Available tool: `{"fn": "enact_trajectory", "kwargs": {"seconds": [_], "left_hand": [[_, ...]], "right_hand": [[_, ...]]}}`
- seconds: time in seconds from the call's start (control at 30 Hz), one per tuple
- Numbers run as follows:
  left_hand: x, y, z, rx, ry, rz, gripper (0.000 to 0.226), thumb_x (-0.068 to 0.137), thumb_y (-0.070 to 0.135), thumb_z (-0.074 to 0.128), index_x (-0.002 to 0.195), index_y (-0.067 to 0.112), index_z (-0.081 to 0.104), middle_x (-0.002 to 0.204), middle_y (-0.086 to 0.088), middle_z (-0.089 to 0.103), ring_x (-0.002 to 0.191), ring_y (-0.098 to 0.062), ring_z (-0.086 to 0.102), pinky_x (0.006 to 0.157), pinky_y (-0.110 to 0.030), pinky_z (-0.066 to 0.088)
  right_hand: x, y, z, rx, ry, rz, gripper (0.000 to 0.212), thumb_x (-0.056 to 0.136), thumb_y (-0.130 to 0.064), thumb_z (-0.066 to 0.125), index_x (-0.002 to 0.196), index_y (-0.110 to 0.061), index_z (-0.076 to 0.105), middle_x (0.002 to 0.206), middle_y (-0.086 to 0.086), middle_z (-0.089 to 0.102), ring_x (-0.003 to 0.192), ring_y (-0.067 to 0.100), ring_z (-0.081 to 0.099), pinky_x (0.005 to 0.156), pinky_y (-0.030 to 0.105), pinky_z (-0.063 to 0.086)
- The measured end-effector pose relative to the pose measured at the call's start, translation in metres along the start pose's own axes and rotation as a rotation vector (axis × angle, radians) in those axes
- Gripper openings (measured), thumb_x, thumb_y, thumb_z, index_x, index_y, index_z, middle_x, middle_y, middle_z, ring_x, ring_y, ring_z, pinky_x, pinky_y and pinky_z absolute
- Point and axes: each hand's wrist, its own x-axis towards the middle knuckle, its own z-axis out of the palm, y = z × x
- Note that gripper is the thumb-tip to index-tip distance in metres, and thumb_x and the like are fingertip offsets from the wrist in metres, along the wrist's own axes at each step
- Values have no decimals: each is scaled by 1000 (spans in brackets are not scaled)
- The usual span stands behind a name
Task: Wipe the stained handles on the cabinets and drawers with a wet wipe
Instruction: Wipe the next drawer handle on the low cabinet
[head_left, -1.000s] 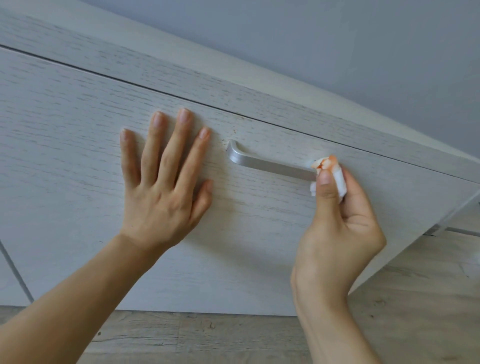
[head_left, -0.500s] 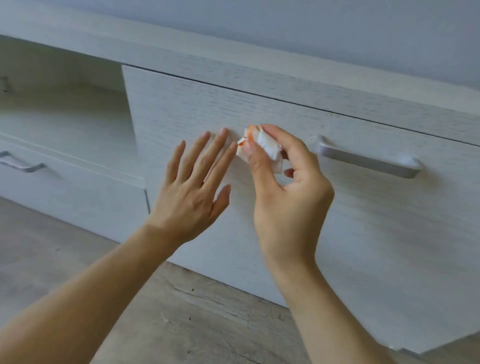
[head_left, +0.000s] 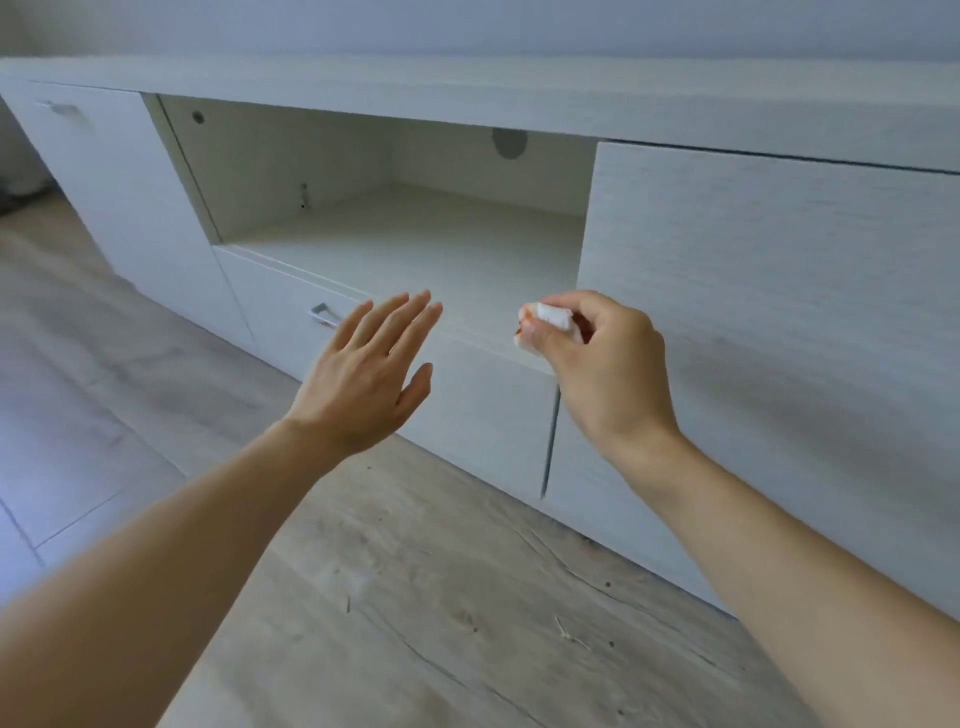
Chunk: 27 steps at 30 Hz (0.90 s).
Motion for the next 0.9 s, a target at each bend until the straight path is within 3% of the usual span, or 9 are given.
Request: {"fn": "enact_trajectory", "kwargs": {"seconds": [0.17,0.37,0.47,0.57,0.67,0.77,0.9], "left_hand": [[-11,-96,32,0,-14,-7,57,99,38,33,149,11,23,155,-7,24,143,-23,20,119,-39,10],[-17,-173,84,-162,-62,-74,64,96,30,42,151,16,13,158,-2,14,145,-20,10,119,-38,4],[-6,-198,110,-297,-94,-77,70,93,26,43,152,19,6,159,1,9,146,-18,2,119,-36,-2],[10,-205,130,-521,-81,-163,74,89,19,45,151,21,5,157,-3,15,145,-16,0,118,-37,-3],[13,-208,145,-665,-19,-224,70,88,20,41,151,24,11,156,-1,20,144,-15,4,118,-37,-1],[9,-214,158,-659,14,-145,72,82,24,36,150,28,14,156,5,21,144,-16,8,118,-38,2],[10,-214,167,-644,125,-173,68,81,16,40,147,25,27,152,2,32,142,-21,18,115,-43,15]], "right_hand": [[12,7,79,-105,-114,70,6,88,-22,66,85,-19,69,66,-22,61,63,-18,52,53,1,37],[33,8,164,-124,-76,163,5,87,-23,67,83,-22,70,66,-22,60,65,-11,55,51,0,37],[48,6,197,-186,-51,193,5,86,-26,68,81,-24,68,71,-19,61,67,-3,54,50,1,35],[59,5,213,-239,-37,214,6,85,-26,69,80,-28,67,75,-18,62,70,-1,56,49,1,36],[66,6,219,-277,-30,275,7,84,-26,69,78,-30,68,79,-15,66,76,3,60,58,11,42],[74,11,224,-275,-10,315,9,84,-27,69,75,-31,68,78,-13,68,73,5,60,66,25,47],[74,29,230,-209,35,363,11,84,-27,70,73,-29,67,79,-8,70,73,9,60,73,33,51]]}}
